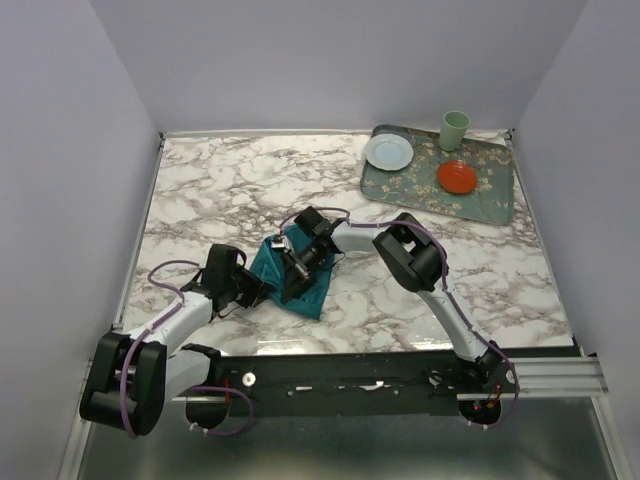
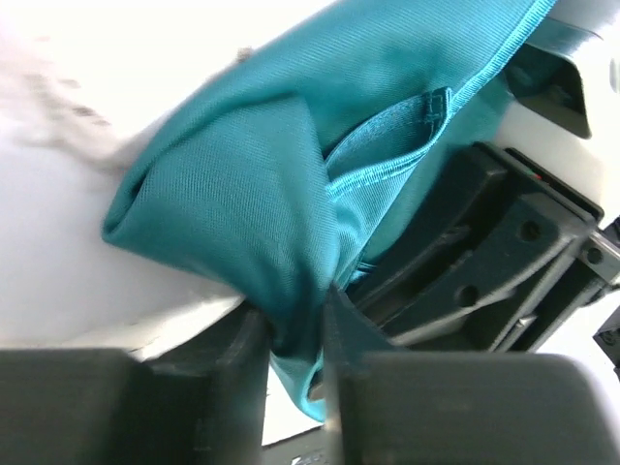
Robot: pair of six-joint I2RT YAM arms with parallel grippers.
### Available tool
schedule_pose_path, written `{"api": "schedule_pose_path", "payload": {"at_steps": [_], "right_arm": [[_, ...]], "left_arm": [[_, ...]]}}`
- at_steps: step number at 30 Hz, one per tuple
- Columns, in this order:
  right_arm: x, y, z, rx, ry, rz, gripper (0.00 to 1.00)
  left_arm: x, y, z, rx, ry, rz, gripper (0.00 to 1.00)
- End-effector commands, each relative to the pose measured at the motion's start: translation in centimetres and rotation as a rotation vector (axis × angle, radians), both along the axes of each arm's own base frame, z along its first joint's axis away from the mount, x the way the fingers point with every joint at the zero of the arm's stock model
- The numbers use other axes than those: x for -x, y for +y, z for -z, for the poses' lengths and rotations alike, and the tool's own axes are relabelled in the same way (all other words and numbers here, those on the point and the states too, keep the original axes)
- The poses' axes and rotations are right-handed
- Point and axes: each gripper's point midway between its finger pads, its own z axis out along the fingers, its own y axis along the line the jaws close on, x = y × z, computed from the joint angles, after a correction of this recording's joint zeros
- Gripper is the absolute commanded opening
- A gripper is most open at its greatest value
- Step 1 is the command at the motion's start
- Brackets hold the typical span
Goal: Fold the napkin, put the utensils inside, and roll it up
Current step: Roll the napkin with the utensil
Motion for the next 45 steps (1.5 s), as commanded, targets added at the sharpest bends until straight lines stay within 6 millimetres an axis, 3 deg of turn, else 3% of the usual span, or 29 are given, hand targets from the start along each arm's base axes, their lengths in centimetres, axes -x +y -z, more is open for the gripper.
{"api": "schedule_pose_path", "payload": {"at_steps": [1, 2, 3, 8, 10, 11, 12, 15, 16, 20, 21, 22, 23, 24, 26, 27, 29, 31, 39, 45], "right_arm": [[0.4, -0.6, 2.6, 0.053, 0.013, 0.006, 0.01], [0.2, -0.6, 2.5, 0.054, -0.005, 0.011, 0.01], [0.3, -0.6, 2.5, 0.055, -0.022, 0.011, 0.01], [-0.4, -0.8, 2.1, 0.113, -0.110, 0.040, 0.10], [-1.7, -0.8, 1.6, 0.153, -0.239, 0.048, 0.16], [-1.7, -1.6, 1.3, 0.204, -0.249, 0.046, 0.18], [-2.1, -1.7, 0.1, 0.199, -0.316, 0.042, 0.23], [-3.3, -3.4, -1.0, 0.304, -0.475, 0.066, 0.38], [-4.3, -3.9, -2.5, 0.329, -0.573, 0.092, 0.41], [-5.0, -5.0, -5.6, 0.385, -0.801, 0.127, 0.52], [-4.0, -4.4, -6.1, 0.364, -0.863, 0.104, 0.57], [-4.3, -4.6, -6.0, 0.391, -0.937, 0.114, 0.57], [-4.7, -3.4, -7.9, 0.323, -1.022, 0.157, 0.59], [-2.8, -3.2, -6.7, 0.315, -1.051, 0.119, 0.62], [-3.2, -2.1, -7.0, 0.291, -1.153, 0.167, 0.62], [-1.9, -1.8, -6.4, 0.287, -1.186, 0.142, 0.62], [-2.4, -1.1, -6.4, 0.300, -1.292, 0.174, 0.62], [-1.6, -0.5, -6.0, 0.299, -1.359, 0.158, 0.62], [-0.1, 1.4, -3.9, 0.258, -1.411, 0.131, 0.59], [0.9, 1.5, -1.3, 0.281, -1.441, 0.065, 0.57]], "left_arm": [[3.6, 2.6, 4.0, -0.151, 0.141, 0.000, 0.17], [3.4, 2.6, 3.9, -0.155, 0.134, 0.007, 0.13], [3.4, 2.7, 3.7, -0.163, 0.134, 0.010, 0.00], [3.4, 2.8, 2.9, -0.181, 0.155, 0.029, 0.00], [3.5, 2.7, 2.7, -0.178, 0.170, 0.035, 0.00], [3.5, 2.7, 2.7, -0.176, 0.170, 0.038, 0.00], [3.7, 2.7, 2.6, -0.178, 0.175, 0.039, 0.00], [3.5, 2.6, 2.2, -0.183, 0.175, 0.050, 0.00], [3.4, 2.6, 2.0, -0.182, 0.176, 0.055, 0.00], [3.2, 2.2, 1.5, -0.167, 0.186, 0.060, 0.00], [3.2, 2.2, 1.5, -0.167, 0.195, 0.063, 0.00], [2.9, 2.1, 1.2, -0.165, 0.193, 0.062, 0.00], [3.1, 2.0, 1.1, -0.161, 0.211, 0.065, 0.00], [3.1, 2.0, 1.2, -0.163, 0.219, 0.069, 0.00], [2.6, 1.8, 0.6, -0.159, 0.221, 0.072, 0.00], [2.6, 1.8, 0.6, -0.161, 0.228, 0.074, 0.00], [2.3, 1.7, 0.2, -0.163, 0.230, 0.076, 0.00], [2.2, 1.6, 0.0, -0.161, 0.239, 0.084, 0.00], [2.1, 1.3, -0.1, -0.146, 0.264, 0.083, 0.00], [2.1, 1.1, -0.1, -0.137, 0.277, 0.080, 0.00]]}}
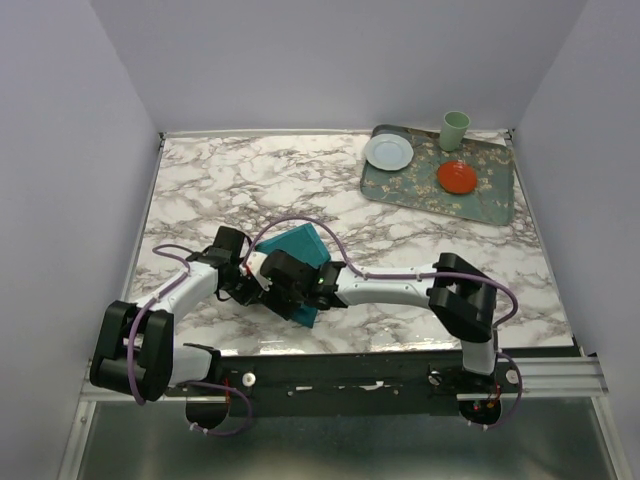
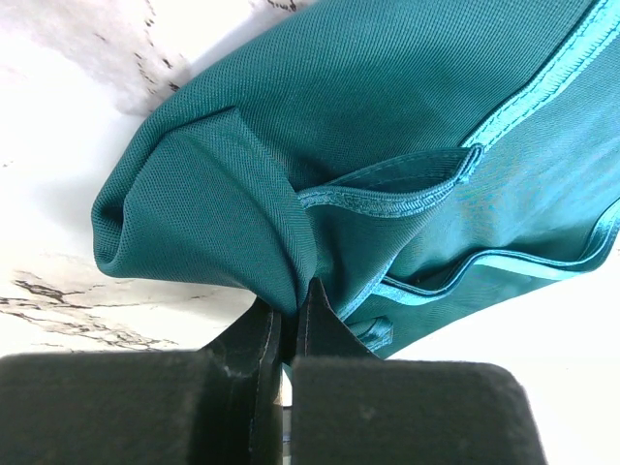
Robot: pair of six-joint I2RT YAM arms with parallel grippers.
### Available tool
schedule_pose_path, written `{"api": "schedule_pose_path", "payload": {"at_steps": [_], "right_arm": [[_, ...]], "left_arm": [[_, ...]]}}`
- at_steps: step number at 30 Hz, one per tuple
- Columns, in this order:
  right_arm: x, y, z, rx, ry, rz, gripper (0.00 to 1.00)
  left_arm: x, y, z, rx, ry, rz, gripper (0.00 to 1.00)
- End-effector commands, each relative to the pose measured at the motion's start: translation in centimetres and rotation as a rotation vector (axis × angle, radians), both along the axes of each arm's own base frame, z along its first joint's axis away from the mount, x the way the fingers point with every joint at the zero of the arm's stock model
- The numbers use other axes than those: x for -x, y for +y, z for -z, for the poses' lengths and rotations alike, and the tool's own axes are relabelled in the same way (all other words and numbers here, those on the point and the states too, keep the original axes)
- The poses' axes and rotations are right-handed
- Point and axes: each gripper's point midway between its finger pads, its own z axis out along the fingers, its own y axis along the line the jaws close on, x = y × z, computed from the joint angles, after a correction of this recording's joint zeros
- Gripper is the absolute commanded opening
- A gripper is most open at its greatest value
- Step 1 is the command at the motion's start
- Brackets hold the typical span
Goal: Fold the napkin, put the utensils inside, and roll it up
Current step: Roll the napkin with the utensil
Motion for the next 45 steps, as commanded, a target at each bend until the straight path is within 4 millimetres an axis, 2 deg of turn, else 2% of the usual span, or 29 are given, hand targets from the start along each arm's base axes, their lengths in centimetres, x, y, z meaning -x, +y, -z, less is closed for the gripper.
{"api": "schedule_pose_path", "payload": {"at_steps": [1, 7, 13, 21, 24, 27, 28, 30, 31, 32, 33, 34, 35, 37, 38, 40, 41, 43, 44, 45], "right_arm": [[0.9, 0.5, 2.4, 0.039, -0.052, -0.032, 0.56], [1.7, 0.6, 1.3, -0.011, -0.024, -0.018, 0.54], [1.4, -0.1, 4.9, 0.066, -0.032, -0.014, 0.54], [0.0, -0.6, 6.7, 0.117, -0.115, 0.020, 0.48], [-0.3, -0.5, 7.1, 0.126, -0.121, 0.027, 0.40], [0.0, -0.7, 6.9, 0.120, -0.108, 0.025, 0.26], [0.2, -0.7, 6.9, 0.118, -0.102, 0.022, 0.17], [0.7, -0.7, 7.0, 0.108, -0.062, 0.000, 0.12], [0.9, -0.6, 7.0, 0.099, -0.037, -0.009, 0.06], [1.8, -0.5, 7.1, 0.079, 0.025, -0.021, 0.03], [1.6, -0.5, 7.0, 0.065, 0.055, -0.019, 0.01], [1.9, -0.5, 7.1, 0.055, 0.088, -0.024, 0.01], [2.6, -0.3, 7.4, 0.045, 0.142, -0.052, 0.01], [2.4, -0.3, 7.4, 0.026, 0.199, -0.055, 0.01], [3.1, -0.2, 7.7, 0.016, 0.259, -0.081, 0.01], [2.6, -0.1, 7.4, -0.004, 0.320, -0.079, 0.01], [3.2, -0.3, 7.5, -0.002, 0.374, -0.095, 0.01], [2.6, -0.5, 7.2, -0.029, 0.438, -0.085, 0.01], [3.1, -0.6, 6.9, -0.049, 0.500, -0.106, 0.01], [2.5, -0.9, 7.2, -0.061, 0.545, -0.095, 0.00]], "left_arm": [[0.8, 0.1, 0.2, -0.001, 0.052, -0.010, 0.00], [0.7, -0.1, 0.1, 0.010, 0.043, -0.013, 0.00], [1.1, -0.2, 0.1, 0.035, 0.054, -0.029, 0.00], [1.4, -0.4, -0.2, 0.062, 0.059, -0.039, 0.00], [1.3, -0.4, -0.3, 0.061, 0.053, -0.039, 0.00], [1.3, -0.2, -0.1, 0.057, 0.049, -0.040, 0.00], [1.3, -0.1, -0.1, 0.057, 0.046, -0.041, 0.00], [1.2, 0.2, 0.1, 0.038, 0.031, -0.023, 0.00], [1.0, 0.3, -0.1, 0.035, 0.020, -0.021, 0.11], [0.8, 0.4, -0.2, 0.034, 0.004, -0.014, 0.17], [0.6, 0.5, -0.3, 0.030, -0.014, -0.004, 0.24], [0.2, 0.7, -0.7, 0.032, -0.045, -0.003, 0.36], [-0.4, 0.7, -1.0, 0.036, -0.086, 0.005, 0.39], [-1.1, 1.0, -2.0, 0.030, -0.166, 0.038, 0.51], [-1.5, 1.4, -2.3, 0.023, -0.191, 0.032, 0.55], [-1.9, 1.9, -2.9, 0.011, -0.241, 0.051, 0.59], [-2.2, 2.4, -3.0, 0.004, -0.256, 0.048, 0.59], [-2.3, 2.8, -3.4, -0.009, -0.283, 0.066, 0.61], [-2.2, 2.9, -3.4, -0.008, -0.290, 0.072, 0.62], [-2.3, 2.9, -3.6, -0.002, -0.305, 0.077, 0.63]]}}
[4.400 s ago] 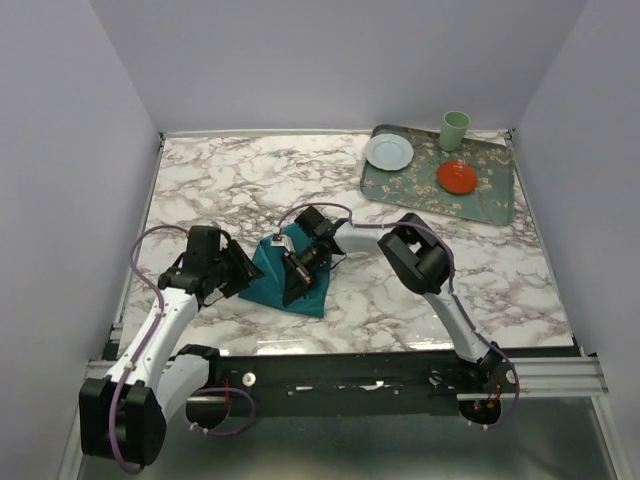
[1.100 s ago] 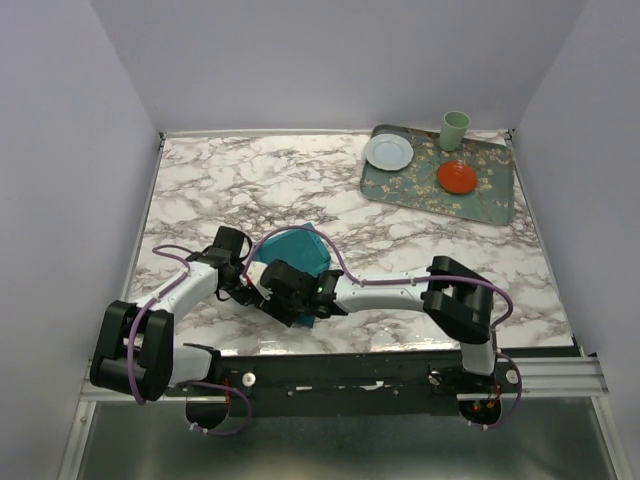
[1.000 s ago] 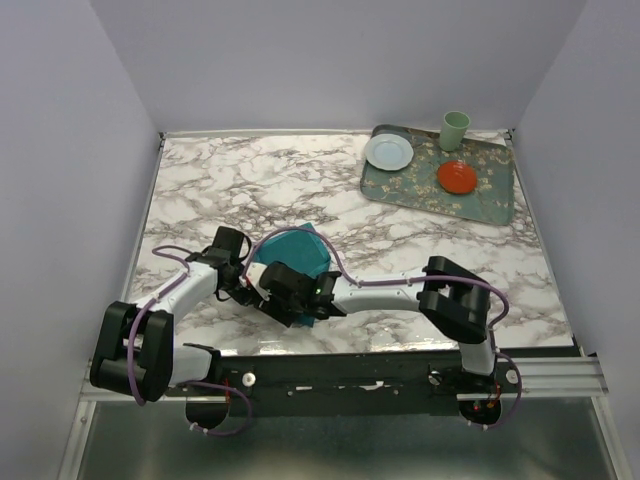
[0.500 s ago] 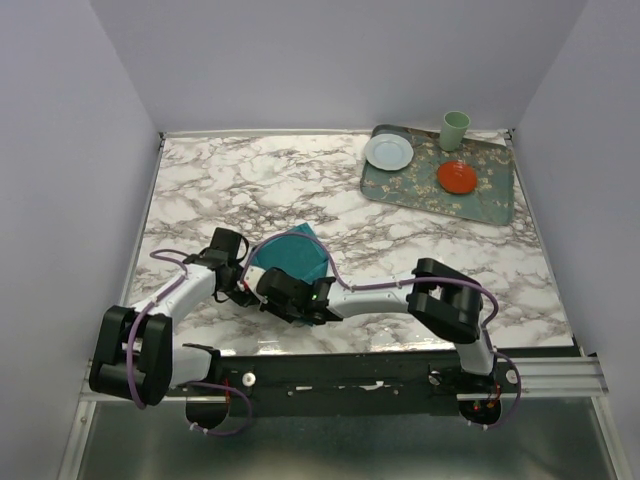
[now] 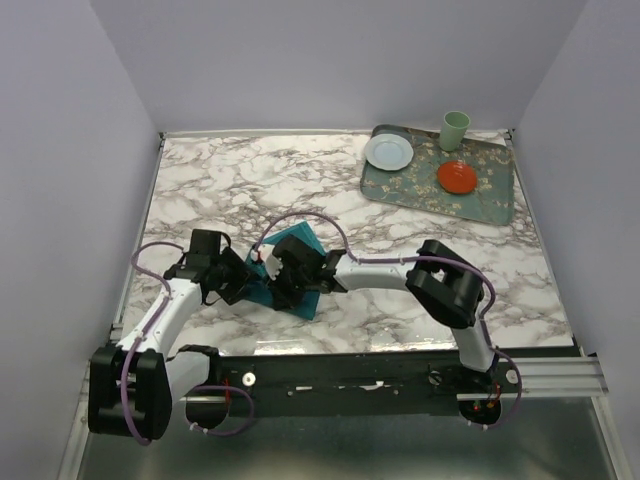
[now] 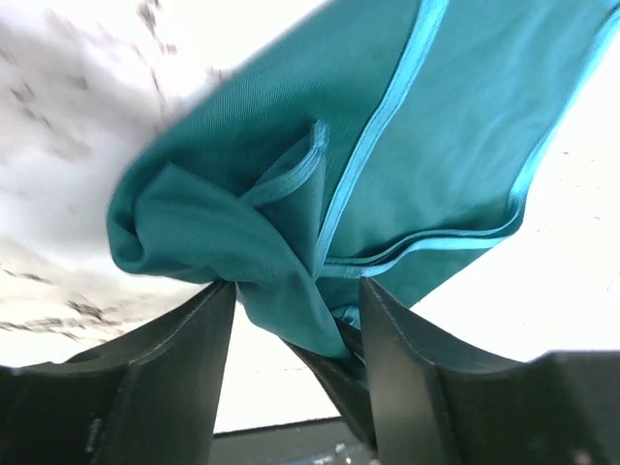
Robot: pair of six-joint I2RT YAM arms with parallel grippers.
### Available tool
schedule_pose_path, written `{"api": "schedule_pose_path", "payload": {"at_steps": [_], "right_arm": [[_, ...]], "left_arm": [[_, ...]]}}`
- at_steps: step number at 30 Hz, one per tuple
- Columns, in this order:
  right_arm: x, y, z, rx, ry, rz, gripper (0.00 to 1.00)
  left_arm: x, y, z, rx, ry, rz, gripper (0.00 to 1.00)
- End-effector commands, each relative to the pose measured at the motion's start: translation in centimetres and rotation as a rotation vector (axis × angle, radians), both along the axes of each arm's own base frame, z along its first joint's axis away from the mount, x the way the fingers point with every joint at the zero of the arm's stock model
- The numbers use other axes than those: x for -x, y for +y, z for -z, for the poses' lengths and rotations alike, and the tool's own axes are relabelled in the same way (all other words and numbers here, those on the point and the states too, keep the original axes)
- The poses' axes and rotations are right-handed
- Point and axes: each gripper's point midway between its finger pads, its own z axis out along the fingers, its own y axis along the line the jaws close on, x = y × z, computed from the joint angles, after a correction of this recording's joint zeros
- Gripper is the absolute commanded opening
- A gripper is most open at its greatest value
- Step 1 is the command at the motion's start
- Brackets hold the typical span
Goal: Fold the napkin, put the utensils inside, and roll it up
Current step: Roll the napkin with the utensil
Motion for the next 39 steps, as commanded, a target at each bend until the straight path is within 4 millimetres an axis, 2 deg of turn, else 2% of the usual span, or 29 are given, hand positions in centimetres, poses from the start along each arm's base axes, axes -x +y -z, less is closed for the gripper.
{"api": "schedule_pose_path", "payload": {"at_steps": [1, 2, 3, 4, 5, 6, 7, 11, 13, 15, 16, 18, 19, 22, 24, 25, 29, 35, 39], "right_arm": [[2.3, -1.6, 2.2, 0.002, 0.349, -0.065, 0.01], [2.8, -1.5, 1.6, -0.024, 0.421, -0.094, 0.01], [2.0, -1.9, 1.6, -0.039, 0.466, -0.085, 0.01], [1.9, -2.1, 2.1, -0.036, 0.528, -0.067, 0.01], [2.0, -1.9, 1.6, -0.065, 0.588, -0.087, 0.00], [1.2, -2.2, 1.7, -0.076, 0.623, -0.069, 0.01], [1.1, -2.4, 2.3, -0.071, 0.661, -0.053, 0.01], [0.8, -2.6, 2.4, -0.099, 0.745, -0.054, 0.01], [0.7, -2.6, 2.5, -0.111, 0.780, -0.043, 0.01], [0.7, -2.6, 2.5, -0.143, 0.805, -0.053, 0.01], [0.9, -2.5, 2.5, -0.145, 0.819, -0.045, 0.01], [0.7, -2.1, 2.0, -0.202, 0.822, -0.068, 0.01], [1.2, -2.4, 2.4, -0.201, 0.855, -0.045, 0.01], [0.9, -2.0, 2.0, -0.262, 0.874, -0.044, 0.01], [0.9, -2.0, 1.7, -0.315, 0.871, -0.062, 0.01], [1.0, -2.0, 1.9, -0.315, 0.894, -0.045, 0.01], [1.1, -1.8, 1.7, -0.363, 0.900, -0.063, 0.01], [1.2, -2.3, 1.8, -0.369, 0.909, -0.070, 0.01], [1.3, -2.4, 1.6, -0.353, 0.905, -0.070, 0.01]], "left_arm": [[-0.5, 0.5, -0.8, -0.018, -0.104, 0.070, 0.64], [-0.3, 0.4, -0.7, -0.013, -0.104, 0.080, 0.64], [-0.1, 0.1, -0.7, 0.006, -0.101, 0.088, 0.64], [0.0, -0.1, -0.8, 0.018, -0.109, 0.092, 0.71], [0.2, -0.3, -0.8, 0.031, -0.108, 0.093, 0.98], [0.2, -0.4, -1.1, 0.040, -0.111, 0.095, 0.99], [0.2, -0.4, -1.5, 0.039, -0.125, 0.102, 0.99], [0.3, -0.2, -3.3, -0.009, -0.151, 0.134, 0.98], [0.5, -0.6, -3.4, -0.001, -0.149, 0.137, 0.92], [1.2, -1.0, -2.4, 0.021, -0.120, 0.133, 0.87], [1.3, -1.2, -2.1, 0.036, -0.112, 0.119, 0.79], [1.8, -1.6, -0.8, 0.059, -0.093, 0.112, 0.73], [1.9, -1.7, -0.3, 0.068, -0.083, 0.110, 0.69], [2.2, -2.0, 0.5, 0.060, -0.068, 0.114, 0.68], [2.4, -2.0, 0.8, 0.042, -0.062, 0.121, 0.73], [2.5, -2.0, 1.0, 0.037, -0.055, 0.121, 0.80], [2.5, -1.8, 2.1, 0.029, -0.039, 0.092, 0.81], [1.6, -1.2, 3.2, -0.013, -0.032, 0.074, 0.66], [1.0, -0.8, 3.3, -0.047, -0.059, 0.078, 0.51]]}}
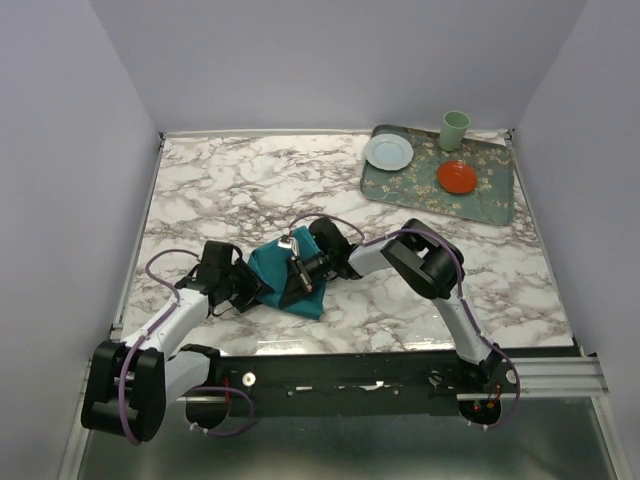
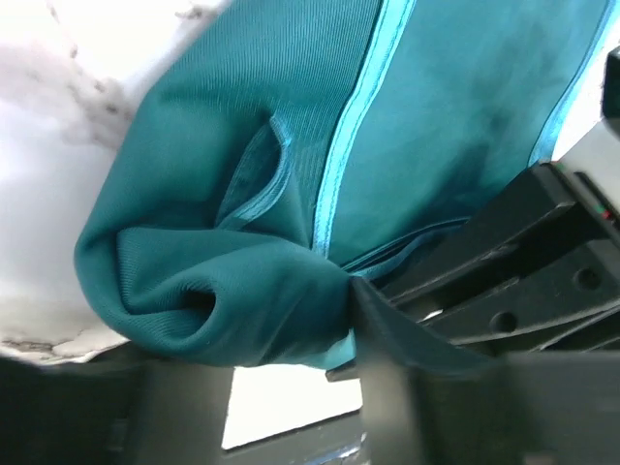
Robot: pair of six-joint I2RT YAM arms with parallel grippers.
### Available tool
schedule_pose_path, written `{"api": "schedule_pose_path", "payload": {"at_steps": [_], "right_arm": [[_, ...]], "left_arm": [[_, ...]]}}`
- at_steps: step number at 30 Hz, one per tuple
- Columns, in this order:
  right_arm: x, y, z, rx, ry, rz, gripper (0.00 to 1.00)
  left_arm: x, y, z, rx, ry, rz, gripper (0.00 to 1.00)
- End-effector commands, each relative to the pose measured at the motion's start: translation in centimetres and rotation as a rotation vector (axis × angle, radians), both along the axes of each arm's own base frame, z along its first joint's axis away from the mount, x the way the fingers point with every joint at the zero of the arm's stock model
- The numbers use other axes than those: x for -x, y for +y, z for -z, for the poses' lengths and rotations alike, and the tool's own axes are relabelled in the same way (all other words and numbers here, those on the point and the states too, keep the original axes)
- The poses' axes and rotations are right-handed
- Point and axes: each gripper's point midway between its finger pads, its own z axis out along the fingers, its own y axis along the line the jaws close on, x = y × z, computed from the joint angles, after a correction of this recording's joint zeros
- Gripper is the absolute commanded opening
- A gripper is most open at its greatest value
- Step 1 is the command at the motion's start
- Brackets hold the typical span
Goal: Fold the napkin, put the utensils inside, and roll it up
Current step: Roll the napkin with the utensil
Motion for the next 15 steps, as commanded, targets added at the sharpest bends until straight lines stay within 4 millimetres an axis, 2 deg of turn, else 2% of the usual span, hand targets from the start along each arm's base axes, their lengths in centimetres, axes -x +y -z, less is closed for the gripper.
{"api": "schedule_pose_path", "payload": {"at_steps": [1, 5, 6, 7, 10, 12, 13, 15], "right_arm": [[0.3, -1.0, 2.6, 0.045, 0.001, -0.006, 0.02], [0.1, -1.6, 3.7, 0.146, -0.034, -0.008, 0.04], [-0.5, -1.7, 4.0, 0.179, -0.067, 0.017, 0.05], [-0.7, -1.8, 3.7, 0.178, -0.111, 0.008, 0.08], [-1.4, -2.5, 3.5, 0.269, -0.162, 0.030, 0.14], [-2.1, -2.8, 2.6, 0.336, -0.209, 0.059, 0.16], [-2.5, -3.0, 2.1, 0.348, -0.232, 0.068, 0.18], [-2.9, -3.3, 1.0, 0.390, -0.272, 0.092, 0.21]], "left_arm": [[-0.6, 1.5, 1.3, -0.100, -0.014, -0.013, 0.44], [-0.7, 1.4, 1.5, -0.112, -0.007, 0.022, 0.31], [-0.6, 1.3, 1.5, -0.109, -0.003, 0.028, 0.30], [-0.5, 1.3, 1.6, -0.111, 0.001, 0.030, 0.16], [0.0, 1.2, 1.8, -0.102, 0.017, 0.041, 0.12], [0.2, 1.1, 1.8, -0.096, 0.023, 0.046, 0.10], [0.2, 1.1, 1.9, -0.096, 0.027, 0.040, 0.00], [0.4, 1.1, 1.9, -0.092, 0.035, 0.040, 0.00]]}}
